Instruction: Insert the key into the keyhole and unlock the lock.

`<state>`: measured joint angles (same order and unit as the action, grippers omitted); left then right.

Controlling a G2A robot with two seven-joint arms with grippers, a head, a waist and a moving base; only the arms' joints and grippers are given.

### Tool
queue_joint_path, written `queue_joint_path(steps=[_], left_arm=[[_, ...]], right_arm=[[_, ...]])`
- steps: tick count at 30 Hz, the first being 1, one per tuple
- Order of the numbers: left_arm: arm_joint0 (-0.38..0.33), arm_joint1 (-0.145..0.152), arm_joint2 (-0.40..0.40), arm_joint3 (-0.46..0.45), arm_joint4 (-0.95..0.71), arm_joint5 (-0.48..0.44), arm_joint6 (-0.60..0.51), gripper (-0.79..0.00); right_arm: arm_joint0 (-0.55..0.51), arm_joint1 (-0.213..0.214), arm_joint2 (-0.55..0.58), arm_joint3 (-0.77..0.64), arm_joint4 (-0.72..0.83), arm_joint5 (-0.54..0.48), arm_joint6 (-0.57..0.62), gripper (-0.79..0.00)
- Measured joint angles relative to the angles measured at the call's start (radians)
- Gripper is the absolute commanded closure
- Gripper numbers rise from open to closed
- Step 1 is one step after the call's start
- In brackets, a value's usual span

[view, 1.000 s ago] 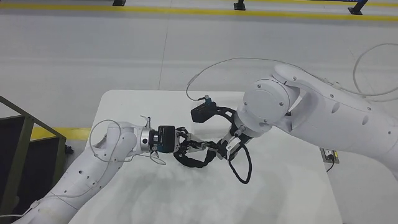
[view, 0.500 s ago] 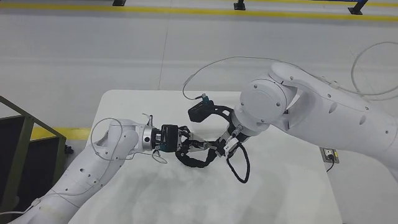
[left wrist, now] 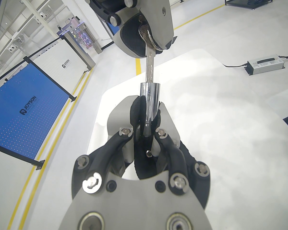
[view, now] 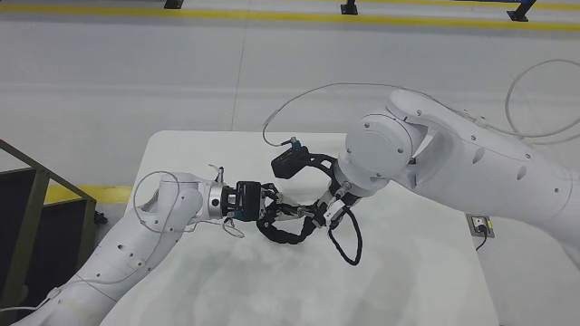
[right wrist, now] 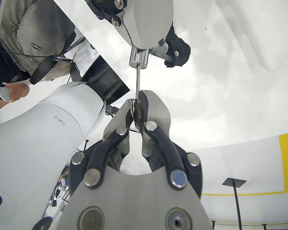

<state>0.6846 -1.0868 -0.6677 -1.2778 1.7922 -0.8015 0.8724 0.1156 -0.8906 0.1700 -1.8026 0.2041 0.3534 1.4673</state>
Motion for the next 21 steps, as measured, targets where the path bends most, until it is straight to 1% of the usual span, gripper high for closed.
queue_joint_path(steps=[14,21], left_arm=[[0.011,0.004,-0.013,-0.018,0.016,0.0,-0.002,0.0],[0.018,0.006,-0.018,-0.025,0.021,0.0,-0.01,0.0]], right_arm=[[0.01,-0.018,0.0,0.03,-0.023,-0.029,0.029,0.0],[0.024,-0.041,0.0,0.045,-0.03,-0.043,0.043,0.0]])
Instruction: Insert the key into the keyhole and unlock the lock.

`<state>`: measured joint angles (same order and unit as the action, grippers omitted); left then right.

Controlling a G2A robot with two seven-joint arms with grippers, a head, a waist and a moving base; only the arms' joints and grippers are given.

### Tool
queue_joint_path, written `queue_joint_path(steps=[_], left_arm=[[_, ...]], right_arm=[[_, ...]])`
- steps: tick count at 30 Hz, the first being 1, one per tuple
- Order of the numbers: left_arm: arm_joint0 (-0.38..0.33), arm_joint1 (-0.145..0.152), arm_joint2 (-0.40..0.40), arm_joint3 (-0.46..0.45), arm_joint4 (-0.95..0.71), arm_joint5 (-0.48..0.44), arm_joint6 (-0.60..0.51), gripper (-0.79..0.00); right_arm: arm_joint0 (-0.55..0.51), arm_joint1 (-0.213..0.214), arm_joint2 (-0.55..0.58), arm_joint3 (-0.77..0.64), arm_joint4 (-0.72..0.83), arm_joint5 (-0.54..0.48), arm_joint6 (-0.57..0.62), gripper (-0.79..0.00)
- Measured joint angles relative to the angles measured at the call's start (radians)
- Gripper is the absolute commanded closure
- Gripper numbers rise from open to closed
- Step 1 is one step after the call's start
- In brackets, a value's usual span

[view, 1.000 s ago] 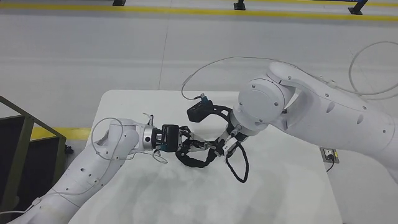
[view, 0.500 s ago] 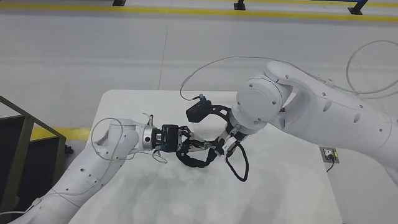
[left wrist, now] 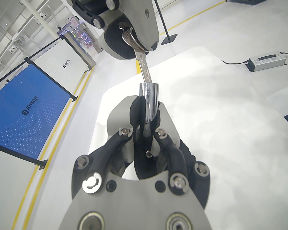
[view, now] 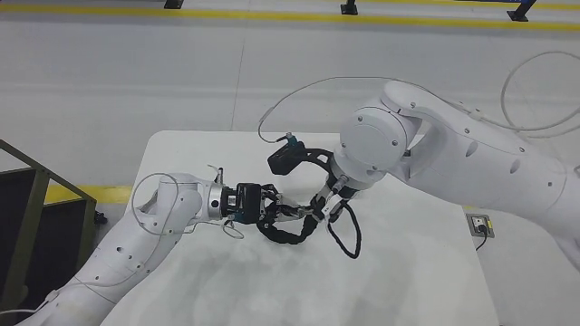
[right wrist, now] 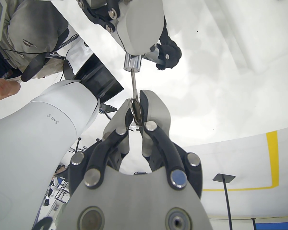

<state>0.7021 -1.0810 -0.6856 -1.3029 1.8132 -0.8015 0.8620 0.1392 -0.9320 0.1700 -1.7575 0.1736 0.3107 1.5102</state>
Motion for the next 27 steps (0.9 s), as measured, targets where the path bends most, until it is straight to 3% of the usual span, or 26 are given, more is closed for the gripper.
queue_joint_path(steps=[14,27], left_arm=[[0.023,0.004,-0.01,-0.011,-0.004,0.009,0.03,0.0],[0.027,0.01,-0.037,0.002,-0.027,-0.003,0.053,0.0]], right_arm=[[-0.02,-0.05,0.0,0.062,0.001,-0.003,0.003,0.0],[-0.046,-0.037,0.0,0.045,0.016,0.025,-0.024,0.0]])
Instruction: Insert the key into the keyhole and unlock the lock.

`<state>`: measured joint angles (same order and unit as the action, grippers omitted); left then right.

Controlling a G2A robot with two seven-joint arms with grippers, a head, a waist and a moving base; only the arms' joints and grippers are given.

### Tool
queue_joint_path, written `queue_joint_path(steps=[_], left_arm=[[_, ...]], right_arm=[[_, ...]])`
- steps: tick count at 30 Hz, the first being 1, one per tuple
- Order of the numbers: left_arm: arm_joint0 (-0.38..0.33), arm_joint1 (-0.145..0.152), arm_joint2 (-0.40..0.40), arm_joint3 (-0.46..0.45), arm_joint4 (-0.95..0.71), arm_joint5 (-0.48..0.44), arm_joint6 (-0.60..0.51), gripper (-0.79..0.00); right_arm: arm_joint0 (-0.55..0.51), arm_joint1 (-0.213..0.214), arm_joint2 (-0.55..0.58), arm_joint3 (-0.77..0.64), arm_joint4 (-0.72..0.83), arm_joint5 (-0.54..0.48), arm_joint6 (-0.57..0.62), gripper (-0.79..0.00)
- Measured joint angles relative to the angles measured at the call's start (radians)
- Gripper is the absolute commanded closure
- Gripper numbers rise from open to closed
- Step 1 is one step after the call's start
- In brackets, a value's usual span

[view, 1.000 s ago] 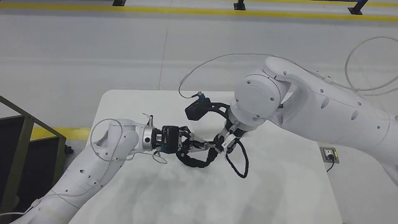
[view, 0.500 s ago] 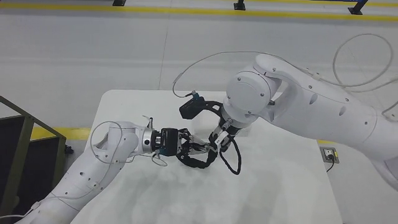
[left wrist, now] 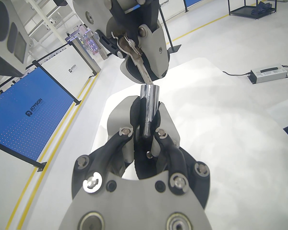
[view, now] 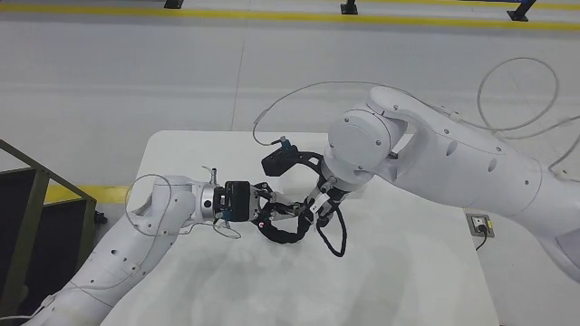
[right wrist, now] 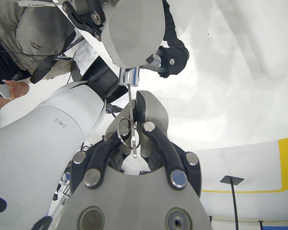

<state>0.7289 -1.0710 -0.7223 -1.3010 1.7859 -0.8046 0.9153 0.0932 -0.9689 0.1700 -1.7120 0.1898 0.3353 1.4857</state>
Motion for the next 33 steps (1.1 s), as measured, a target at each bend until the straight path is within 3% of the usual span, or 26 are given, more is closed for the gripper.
queue_joint_path(steps=[16,33], left_arm=[[-0.011,-0.01,0.004,0.038,-0.021,-0.002,0.02,0.0],[-0.007,-0.012,0.009,0.045,-0.004,0.006,0.039,0.0]], right_arm=[[0.002,0.015,0.0,-0.029,0.013,0.01,-0.01,0.0],[-0.004,-0.023,0.0,0.028,-0.023,-0.023,0.023,0.0]])
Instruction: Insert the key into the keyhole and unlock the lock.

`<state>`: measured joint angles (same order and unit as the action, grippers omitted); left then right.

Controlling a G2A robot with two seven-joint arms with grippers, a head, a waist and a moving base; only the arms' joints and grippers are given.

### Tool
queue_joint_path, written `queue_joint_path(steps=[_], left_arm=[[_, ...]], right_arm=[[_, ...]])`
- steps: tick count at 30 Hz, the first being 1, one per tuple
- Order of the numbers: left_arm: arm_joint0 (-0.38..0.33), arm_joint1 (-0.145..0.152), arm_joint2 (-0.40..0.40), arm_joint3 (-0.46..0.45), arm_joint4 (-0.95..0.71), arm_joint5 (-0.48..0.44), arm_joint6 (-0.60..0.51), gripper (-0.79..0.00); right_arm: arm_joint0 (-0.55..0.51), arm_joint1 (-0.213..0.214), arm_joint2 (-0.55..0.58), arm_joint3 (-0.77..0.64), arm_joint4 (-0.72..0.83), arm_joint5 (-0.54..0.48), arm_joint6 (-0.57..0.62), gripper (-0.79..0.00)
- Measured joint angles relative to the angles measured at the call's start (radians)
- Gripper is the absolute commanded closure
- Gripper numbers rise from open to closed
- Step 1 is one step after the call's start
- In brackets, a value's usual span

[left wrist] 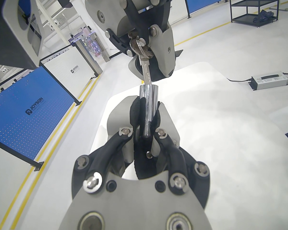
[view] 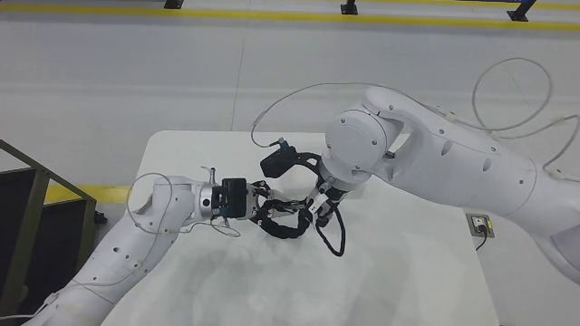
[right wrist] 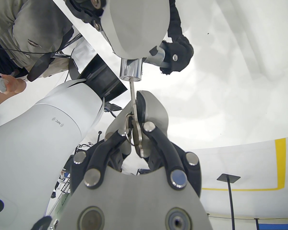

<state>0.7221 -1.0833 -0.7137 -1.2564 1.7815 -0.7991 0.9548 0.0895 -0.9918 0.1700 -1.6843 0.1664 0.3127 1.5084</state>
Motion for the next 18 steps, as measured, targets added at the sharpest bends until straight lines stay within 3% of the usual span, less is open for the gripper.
queue_joint_path(steps=[4,5,6,7,8,18], left_arm=[[0.005,0.002,-0.004,-0.005,0.003,0.001,0.001,0.0],[0.006,0.003,-0.005,-0.007,0.003,0.001,0.001,0.0],[0.008,0.003,-0.006,-0.008,0.003,0.001,-0.001,0.0],[0.009,0.003,-0.008,-0.007,0.0,0.0,-0.002,0.0],[0.01,0.003,-0.009,-0.005,-0.004,-0.001,-0.003,0.0],[0.007,-0.006,-0.016,0.034,-0.075,-0.029,-0.008,0.0]], right_arm=[[0.003,-0.015,0.0,0.016,-0.01,-0.01,0.01,0.0],[0.004,-0.018,0.0,0.02,-0.011,-0.011,0.011,-0.108],[0.003,-0.022,0.0,0.025,-0.011,-0.01,0.01,-0.369],[0.003,-0.025,0.0,0.028,-0.011,-0.009,0.009,-0.736],[0.002,-0.027,0.0,0.03,-0.011,-0.008,0.008,-0.785],[0.013,-0.022,0.0,-0.012,0.017,0.005,-0.005,-0.785]])
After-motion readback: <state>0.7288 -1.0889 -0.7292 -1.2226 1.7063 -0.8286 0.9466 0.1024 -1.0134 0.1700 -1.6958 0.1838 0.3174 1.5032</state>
